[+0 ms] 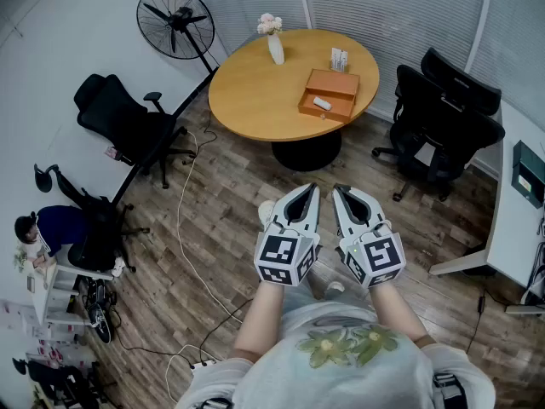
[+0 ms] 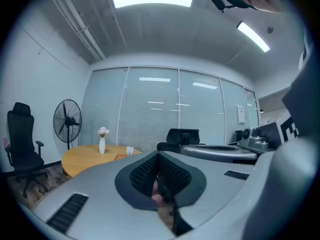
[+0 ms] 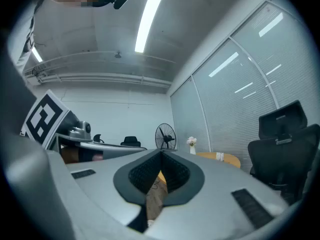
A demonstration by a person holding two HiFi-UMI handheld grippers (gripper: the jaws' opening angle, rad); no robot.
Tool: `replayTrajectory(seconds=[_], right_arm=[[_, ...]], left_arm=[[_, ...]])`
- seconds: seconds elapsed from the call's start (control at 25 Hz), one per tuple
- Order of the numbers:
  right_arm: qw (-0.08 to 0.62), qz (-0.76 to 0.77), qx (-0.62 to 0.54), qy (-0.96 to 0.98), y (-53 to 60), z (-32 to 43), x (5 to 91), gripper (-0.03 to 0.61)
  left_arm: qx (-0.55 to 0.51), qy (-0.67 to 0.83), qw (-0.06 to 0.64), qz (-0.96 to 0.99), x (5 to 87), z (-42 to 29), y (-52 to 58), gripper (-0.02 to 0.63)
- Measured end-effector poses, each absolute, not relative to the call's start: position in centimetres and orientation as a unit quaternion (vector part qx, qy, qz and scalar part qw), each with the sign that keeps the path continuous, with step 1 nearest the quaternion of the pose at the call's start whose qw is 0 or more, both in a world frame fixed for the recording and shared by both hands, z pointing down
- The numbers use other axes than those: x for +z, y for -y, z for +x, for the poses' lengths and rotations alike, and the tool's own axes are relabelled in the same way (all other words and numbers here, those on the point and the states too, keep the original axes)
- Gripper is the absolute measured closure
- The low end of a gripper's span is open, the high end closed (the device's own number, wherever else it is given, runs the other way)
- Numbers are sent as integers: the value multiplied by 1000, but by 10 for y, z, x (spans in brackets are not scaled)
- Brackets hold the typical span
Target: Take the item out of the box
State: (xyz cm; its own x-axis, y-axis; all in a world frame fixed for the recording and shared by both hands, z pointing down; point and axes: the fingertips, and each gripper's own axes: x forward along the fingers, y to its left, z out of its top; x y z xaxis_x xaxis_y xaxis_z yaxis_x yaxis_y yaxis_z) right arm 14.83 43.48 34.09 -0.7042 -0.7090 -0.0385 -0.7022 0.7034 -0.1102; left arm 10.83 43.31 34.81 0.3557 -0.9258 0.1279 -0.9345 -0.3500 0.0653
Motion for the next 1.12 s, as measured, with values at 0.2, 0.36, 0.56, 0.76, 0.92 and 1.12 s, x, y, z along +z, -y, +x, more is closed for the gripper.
replayTrajectory(seconds=[0.2,0.36,0.56,0.76,0.92,1.12], right_arm=[[28,-388,-24,-921,-420,126,345,577],[17,-393,-8,-919,-394,107,352,577],[4,-393,-8,-919,-341,78,358,577],[-12,-392,-2,-920,-278,43,368,577],[-15,-395,-3,-919,-220,19,367,577],[-29,-409,-10,-912,-166,-5,369,577]], left_arm=[[26,560,76,825,355,90,-417,612],[14,558,89,825,365,70,-387,614],[18,557,90,825,370,38,-336,614],[7,536,94,839,377,10,-271,614],[14,520,92,849,377,-10,-211,614],[20,498,96,862,375,-32,-158,614]])
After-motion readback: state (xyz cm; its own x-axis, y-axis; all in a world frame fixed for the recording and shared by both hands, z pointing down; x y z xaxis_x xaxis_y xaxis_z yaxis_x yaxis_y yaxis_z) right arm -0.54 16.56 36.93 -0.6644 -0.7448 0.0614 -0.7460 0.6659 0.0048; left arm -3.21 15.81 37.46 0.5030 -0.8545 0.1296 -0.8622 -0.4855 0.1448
